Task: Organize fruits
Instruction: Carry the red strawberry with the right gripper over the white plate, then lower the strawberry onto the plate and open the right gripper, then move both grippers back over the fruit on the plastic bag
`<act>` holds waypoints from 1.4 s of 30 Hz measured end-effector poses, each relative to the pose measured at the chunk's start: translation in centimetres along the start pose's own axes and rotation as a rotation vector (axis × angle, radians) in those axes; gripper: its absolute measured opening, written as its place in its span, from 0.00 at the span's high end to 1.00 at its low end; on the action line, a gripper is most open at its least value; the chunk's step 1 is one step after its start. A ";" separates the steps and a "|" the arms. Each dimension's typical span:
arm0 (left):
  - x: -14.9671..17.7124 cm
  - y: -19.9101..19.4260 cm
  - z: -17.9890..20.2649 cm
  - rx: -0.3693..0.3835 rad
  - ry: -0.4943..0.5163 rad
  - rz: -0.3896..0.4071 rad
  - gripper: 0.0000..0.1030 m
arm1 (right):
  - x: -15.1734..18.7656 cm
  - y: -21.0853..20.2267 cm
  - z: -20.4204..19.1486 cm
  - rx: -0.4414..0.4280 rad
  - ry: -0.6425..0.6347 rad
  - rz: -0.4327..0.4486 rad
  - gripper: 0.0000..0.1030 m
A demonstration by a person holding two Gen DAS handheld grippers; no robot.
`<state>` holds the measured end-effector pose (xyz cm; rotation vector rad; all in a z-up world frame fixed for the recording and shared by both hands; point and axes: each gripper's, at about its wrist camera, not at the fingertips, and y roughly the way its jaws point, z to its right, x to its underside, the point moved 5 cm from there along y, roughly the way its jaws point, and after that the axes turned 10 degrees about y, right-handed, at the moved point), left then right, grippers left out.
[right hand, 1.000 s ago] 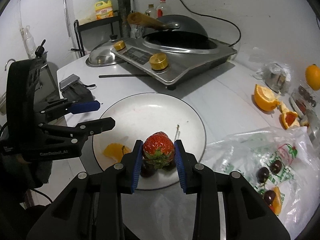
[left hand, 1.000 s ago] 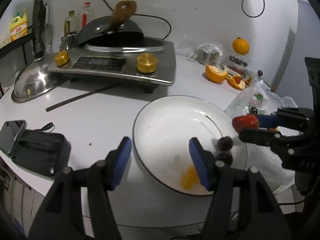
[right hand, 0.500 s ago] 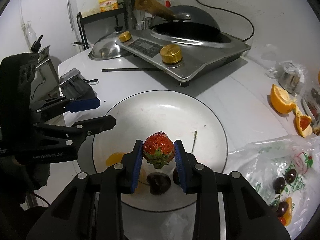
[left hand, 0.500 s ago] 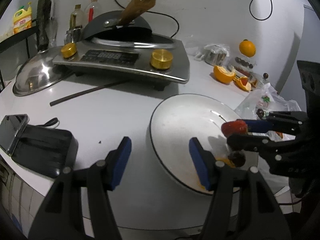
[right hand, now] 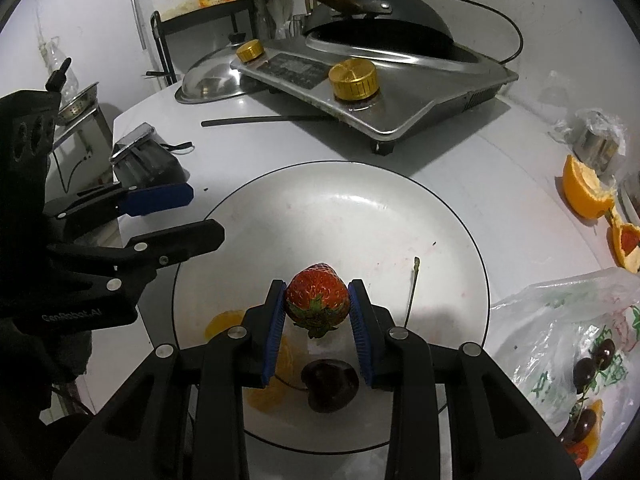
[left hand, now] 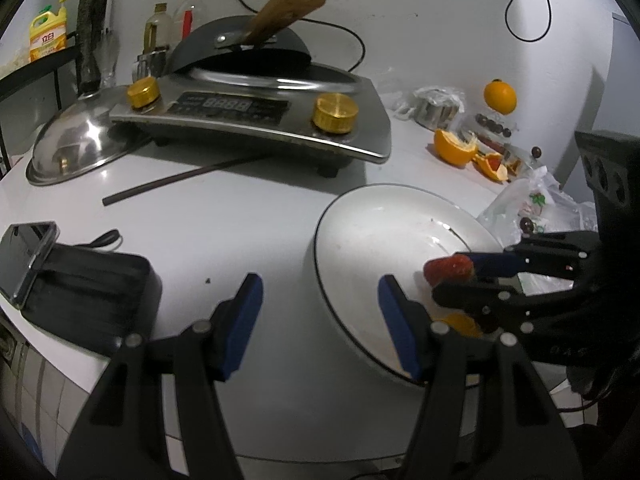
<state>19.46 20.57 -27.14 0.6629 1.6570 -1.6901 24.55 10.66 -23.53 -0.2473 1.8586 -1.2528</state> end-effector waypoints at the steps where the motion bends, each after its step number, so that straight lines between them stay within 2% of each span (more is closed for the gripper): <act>1: 0.0 -0.1 0.0 0.000 0.000 0.001 0.40 | 0.0 0.0 0.0 -0.001 0.001 -0.003 0.67; 7: -0.2 -0.7 0.4 -0.002 0.010 0.010 0.40 | 0.4 0.0 -0.2 0.011 -0.009 -0.011 0.67; 8: -0.2 -0.8 0.5 -0.003 0.012 0.013 0.40 | 0.4 -0.2 -0.2 0.008 -0.008 -0.007 0.66; 9: -0.2 -1.0 0.6 -0.003 0.014 0.014 0.40 | 0.3 -0.4 -0.2 0.005 -0.006 -0.002 0.60; 11: -0.3 -1.3 0.8 -0.006 0.018 0.017 0.40 | 0.3 -0.7 -0.1 0.002 -0.001 0.005 0.58; 35: -1.8 -3.6 7.0 0.018 0.104 0.050 0.40 | 2.3 -7.5 3.1 0.046 0.068 0.120 0.58; 39: -2.0 -3.8 8.3 0.025 0.126 0.051 0.33 | 2.9 -8.5 4.2 0.052 0.087 0.138 0.58; 42: -2.3 -3.9 9.5 0.033 0.148 0.053 0.33 | 3.3 -9.3 4.9 0.057 0.102 0.150 0.58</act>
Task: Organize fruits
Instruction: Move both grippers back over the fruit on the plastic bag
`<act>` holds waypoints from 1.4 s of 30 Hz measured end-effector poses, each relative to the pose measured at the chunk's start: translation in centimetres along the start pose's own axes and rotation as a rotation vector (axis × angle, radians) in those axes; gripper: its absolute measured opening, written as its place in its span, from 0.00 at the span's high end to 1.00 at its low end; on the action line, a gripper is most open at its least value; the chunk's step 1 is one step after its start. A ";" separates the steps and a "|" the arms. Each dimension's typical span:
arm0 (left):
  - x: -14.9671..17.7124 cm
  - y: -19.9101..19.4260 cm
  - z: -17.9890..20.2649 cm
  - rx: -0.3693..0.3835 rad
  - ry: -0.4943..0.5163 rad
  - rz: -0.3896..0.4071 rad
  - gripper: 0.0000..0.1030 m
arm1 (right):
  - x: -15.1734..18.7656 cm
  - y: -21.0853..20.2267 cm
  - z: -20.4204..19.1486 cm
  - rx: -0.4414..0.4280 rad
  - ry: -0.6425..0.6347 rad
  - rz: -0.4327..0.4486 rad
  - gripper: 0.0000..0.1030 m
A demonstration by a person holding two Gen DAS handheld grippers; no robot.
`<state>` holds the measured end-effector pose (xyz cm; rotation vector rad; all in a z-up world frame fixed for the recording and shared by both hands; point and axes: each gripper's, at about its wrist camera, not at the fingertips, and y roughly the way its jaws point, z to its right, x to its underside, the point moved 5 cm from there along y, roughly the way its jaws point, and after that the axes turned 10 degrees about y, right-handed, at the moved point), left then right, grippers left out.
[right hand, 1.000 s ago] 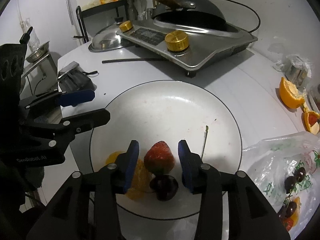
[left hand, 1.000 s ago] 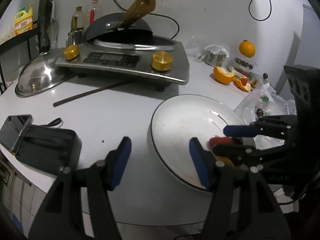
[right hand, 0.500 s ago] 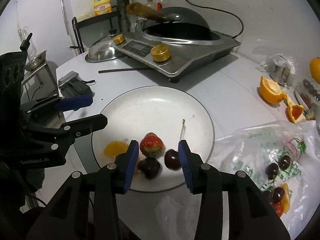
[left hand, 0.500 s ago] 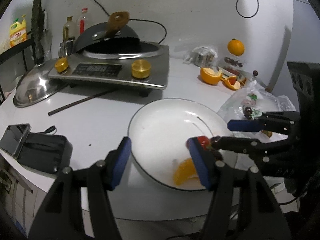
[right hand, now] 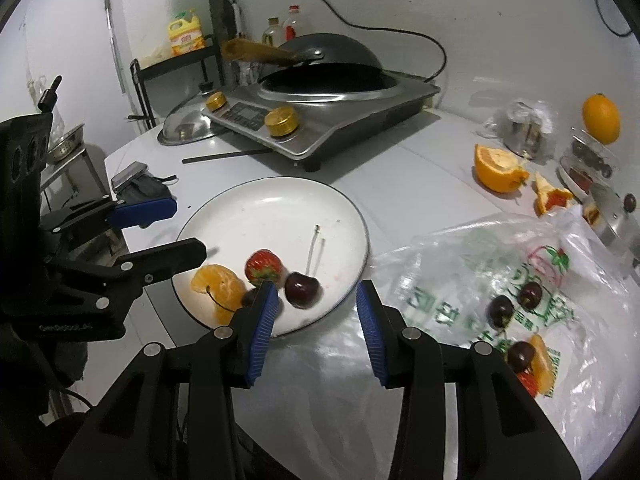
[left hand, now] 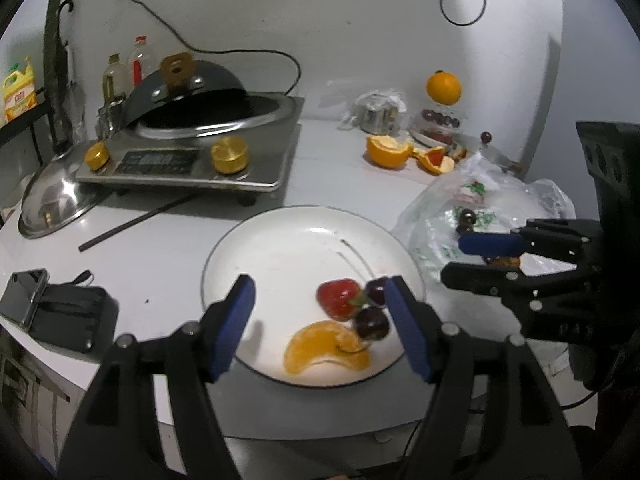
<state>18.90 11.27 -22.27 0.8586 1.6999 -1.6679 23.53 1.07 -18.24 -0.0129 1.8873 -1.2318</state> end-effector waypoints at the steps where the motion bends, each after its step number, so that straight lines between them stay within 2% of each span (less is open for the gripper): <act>1: -0.1 0.0 0.3 0.002 0.007 0.000 0.33 | 0.1 -0.3 0.4 0.002 0.006 0.005 0.58; 23: -2.4 1.3 7.7 0.069 0.109 -0.013 0.33 | 2.6 -4.8 8.1 0.073 0.122 0.065 0.58; 42: -3.3 2.9 11.4 0.100 0.166 -0.040 0.33 | 5.3 -5.6 14.3 0.151 0.211 0.062 0.58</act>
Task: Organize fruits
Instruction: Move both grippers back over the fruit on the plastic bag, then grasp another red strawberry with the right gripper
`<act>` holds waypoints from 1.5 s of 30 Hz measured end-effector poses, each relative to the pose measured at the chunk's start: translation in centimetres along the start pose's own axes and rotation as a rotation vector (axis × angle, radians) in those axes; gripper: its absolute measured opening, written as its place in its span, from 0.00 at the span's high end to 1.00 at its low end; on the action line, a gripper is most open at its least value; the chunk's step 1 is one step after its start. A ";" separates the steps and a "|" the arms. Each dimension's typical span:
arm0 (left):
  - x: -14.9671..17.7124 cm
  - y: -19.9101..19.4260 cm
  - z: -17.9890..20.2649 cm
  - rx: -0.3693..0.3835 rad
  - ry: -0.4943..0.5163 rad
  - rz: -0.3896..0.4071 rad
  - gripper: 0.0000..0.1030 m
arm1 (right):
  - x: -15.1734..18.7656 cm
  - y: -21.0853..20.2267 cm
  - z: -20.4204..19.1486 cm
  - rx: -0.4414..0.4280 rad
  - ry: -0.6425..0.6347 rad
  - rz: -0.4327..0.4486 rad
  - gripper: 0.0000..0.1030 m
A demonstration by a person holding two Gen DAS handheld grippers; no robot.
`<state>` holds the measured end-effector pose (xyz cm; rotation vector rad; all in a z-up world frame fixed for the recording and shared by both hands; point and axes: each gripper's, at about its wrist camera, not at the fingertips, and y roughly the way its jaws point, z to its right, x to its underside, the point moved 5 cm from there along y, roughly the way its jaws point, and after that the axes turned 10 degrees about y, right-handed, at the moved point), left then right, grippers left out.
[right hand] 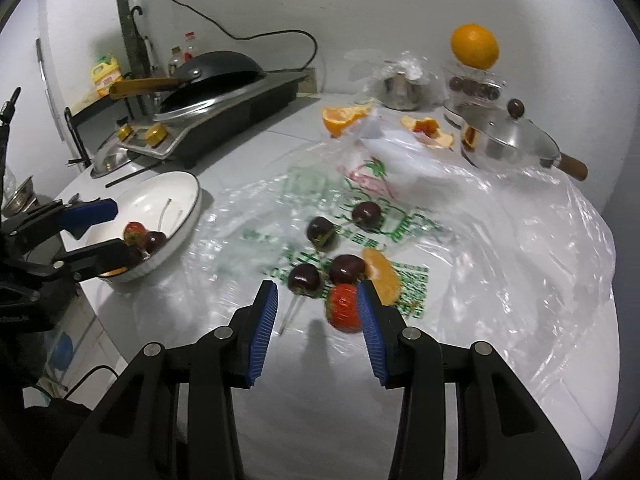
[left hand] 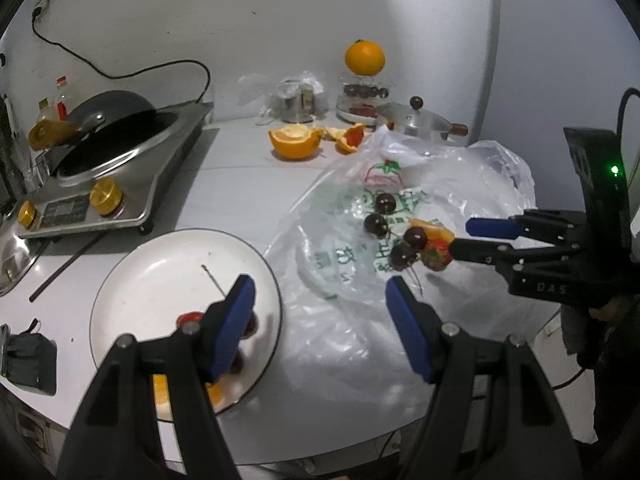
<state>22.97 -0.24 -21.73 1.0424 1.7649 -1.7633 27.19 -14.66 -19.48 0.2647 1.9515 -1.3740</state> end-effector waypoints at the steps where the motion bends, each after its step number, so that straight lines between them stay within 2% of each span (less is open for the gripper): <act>1: -0.1 0.1 0.2 0.002 0.003 -0.002 0.33 | 0.1 0.1 0.3 0.002 0.003 -0.001 0.58; 15: -0.5 1.4 1.2 0.027 0.021 -0.018 0.33 | 1.3 2.3 2.6 0.037 0.060 -0.056 0.58; 33: 0.1 2.0 0.0 0.028 0.009 -0.028 0.33 | 0.8 5.0 2.7 0.063 0.089 -0.090 0.56; 45: -0.8 2.0 1.9 0.023 0.048 -0.030 0.33 | 1.2 3.5 2.8 0.009 0.078 -0.061 0.59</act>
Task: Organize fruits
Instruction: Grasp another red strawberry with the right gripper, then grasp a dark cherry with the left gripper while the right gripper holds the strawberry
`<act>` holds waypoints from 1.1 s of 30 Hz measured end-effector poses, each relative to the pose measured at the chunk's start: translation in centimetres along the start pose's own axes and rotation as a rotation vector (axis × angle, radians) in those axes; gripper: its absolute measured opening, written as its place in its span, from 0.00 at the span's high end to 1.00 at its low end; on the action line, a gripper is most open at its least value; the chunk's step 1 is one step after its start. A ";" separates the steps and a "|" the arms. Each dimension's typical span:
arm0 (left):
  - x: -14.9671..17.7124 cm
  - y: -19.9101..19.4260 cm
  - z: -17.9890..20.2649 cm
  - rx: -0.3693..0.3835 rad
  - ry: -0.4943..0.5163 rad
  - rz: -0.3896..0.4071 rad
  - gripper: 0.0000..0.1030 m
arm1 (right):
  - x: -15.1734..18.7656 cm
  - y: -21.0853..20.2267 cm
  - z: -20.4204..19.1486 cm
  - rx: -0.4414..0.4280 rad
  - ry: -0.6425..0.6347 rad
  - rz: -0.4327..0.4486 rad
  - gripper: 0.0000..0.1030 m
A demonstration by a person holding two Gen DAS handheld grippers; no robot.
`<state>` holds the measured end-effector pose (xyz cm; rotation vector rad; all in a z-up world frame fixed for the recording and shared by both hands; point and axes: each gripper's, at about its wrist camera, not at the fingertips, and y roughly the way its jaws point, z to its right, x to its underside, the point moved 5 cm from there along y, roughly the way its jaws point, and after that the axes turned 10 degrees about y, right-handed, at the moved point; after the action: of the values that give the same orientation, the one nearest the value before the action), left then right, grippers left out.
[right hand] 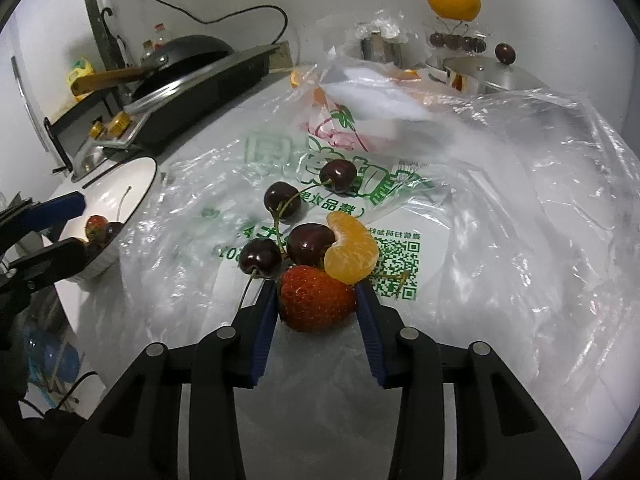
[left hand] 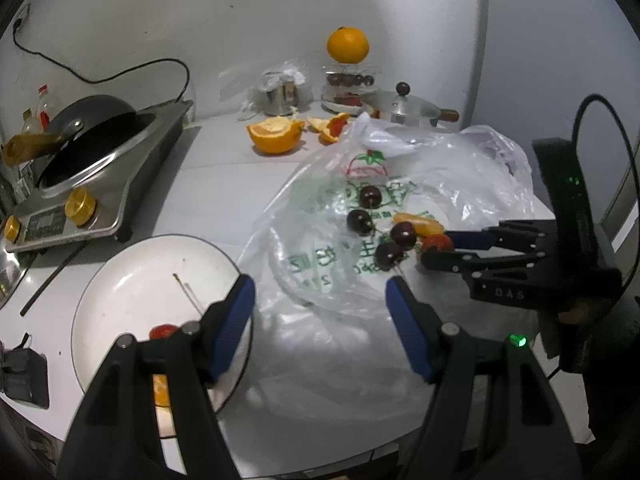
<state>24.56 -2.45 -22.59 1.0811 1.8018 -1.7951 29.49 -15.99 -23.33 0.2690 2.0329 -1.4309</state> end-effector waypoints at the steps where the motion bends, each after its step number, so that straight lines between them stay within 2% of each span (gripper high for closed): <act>1: -0.2 0.1 0.4 0.002 0.006 -0.001 0.33 | 0.0 -0.3 0.0 -0.005 -0.001 0.004 0.59; 13: -2.1 2.3 4.1 0.030 0.078 -0.017 0.33 | -0.4 -4.0 1.7 -0.034 0.004 0.072 0.60; 24: -3.5 5.1 6.4 0.054 0.159 -0.017 0.33 | -0.9 -4.2 4.0 -0.043 0.035 0.091 0.60; 33: -3.3 8.6 7.1 0.050 0.191 -0.083 0.34 | -1.0 -3.5 5.0 -0.059 0.043 0.085 0.60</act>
<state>31.19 -11.02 -26.74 1.2520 1.9466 -1.8482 30.40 -21.66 -21.11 0.3594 2.0693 -1.3216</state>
